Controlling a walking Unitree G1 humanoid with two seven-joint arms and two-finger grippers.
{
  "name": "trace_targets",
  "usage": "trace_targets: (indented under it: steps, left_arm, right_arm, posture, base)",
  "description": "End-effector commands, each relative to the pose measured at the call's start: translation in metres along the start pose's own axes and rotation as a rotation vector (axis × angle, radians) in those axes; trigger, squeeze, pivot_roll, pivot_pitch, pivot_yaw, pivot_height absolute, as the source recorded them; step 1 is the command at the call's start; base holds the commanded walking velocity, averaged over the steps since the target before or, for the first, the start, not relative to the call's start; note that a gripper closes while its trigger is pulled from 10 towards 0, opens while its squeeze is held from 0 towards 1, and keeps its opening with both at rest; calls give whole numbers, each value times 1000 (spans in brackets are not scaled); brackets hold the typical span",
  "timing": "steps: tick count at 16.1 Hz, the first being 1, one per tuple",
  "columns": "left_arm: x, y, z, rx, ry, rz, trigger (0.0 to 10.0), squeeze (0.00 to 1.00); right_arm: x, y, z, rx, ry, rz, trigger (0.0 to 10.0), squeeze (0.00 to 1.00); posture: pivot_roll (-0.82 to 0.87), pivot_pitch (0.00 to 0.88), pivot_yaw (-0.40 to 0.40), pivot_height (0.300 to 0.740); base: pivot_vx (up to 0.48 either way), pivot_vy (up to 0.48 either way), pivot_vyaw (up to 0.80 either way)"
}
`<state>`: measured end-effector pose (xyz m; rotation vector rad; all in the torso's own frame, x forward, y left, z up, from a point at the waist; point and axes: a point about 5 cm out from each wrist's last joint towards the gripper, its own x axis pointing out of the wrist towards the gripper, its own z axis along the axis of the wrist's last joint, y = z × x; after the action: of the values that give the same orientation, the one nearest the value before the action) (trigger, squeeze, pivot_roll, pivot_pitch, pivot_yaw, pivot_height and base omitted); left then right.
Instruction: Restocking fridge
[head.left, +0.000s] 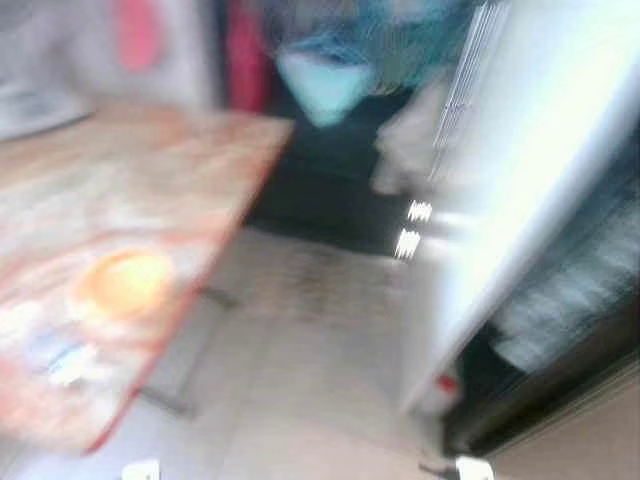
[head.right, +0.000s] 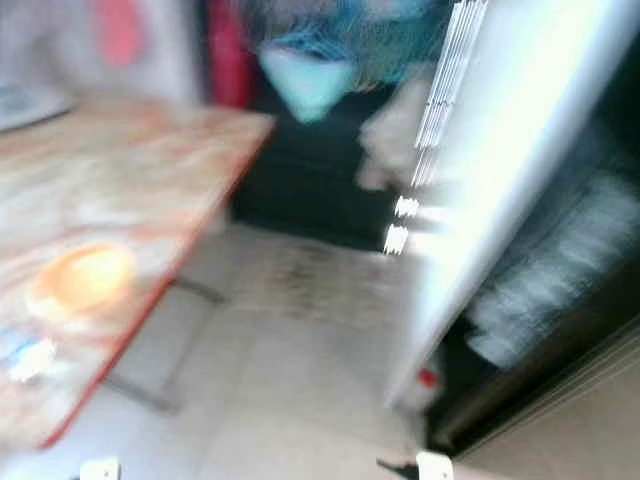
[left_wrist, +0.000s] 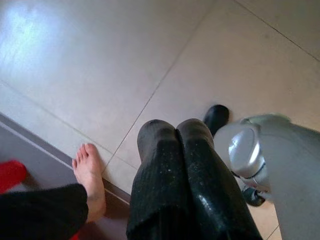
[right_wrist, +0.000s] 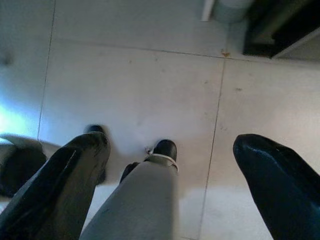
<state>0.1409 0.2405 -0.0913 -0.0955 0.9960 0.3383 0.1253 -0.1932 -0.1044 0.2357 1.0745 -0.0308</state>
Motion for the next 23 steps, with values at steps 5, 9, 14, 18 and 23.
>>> trace_targets:
  steps: [5, 9, 14, 18, 23]
  left_arm:
    - [-1, 2, -6, -10, 20, 9, 10000, 0]
    - [-1, 3, -5, 5, 6, 18, 10000, 0]
    - [-2, 5, 6, 50, -127, 67, 10000, 0]
    - [-26, 9, 47, 58, -604, 109, 10000, 0]
    - [-60, 14, 52, 34, -845, 152, 10000, 0]
  right_arm:
    - [0, 1, 0, -28, 9, 17, 10000, 0]
    - [0, 2, 0, -20, 5, 33, 10000, 0]
    - [0, 0, -1, -51, 22, 37, 10000, 0]
    - [-1, -2, -2, -68, 29, 41, 10000, 0]
    - [-2, -4, -3, -87, 39, 45, 10000, 0]
  posture:
    - [164, 0, -95, 740]
    - [164, 0, -92, 740]
    - [176, 0, -97, 740]
    - [186, 0, -100, 740]
    - [204, 0, -111, 740]
  base:
    - [0, 0, 800]
    - [0, 0, 552]
    - [0, 0, 0]
    - [0, 0, 0]
    - [0, 0, 0]
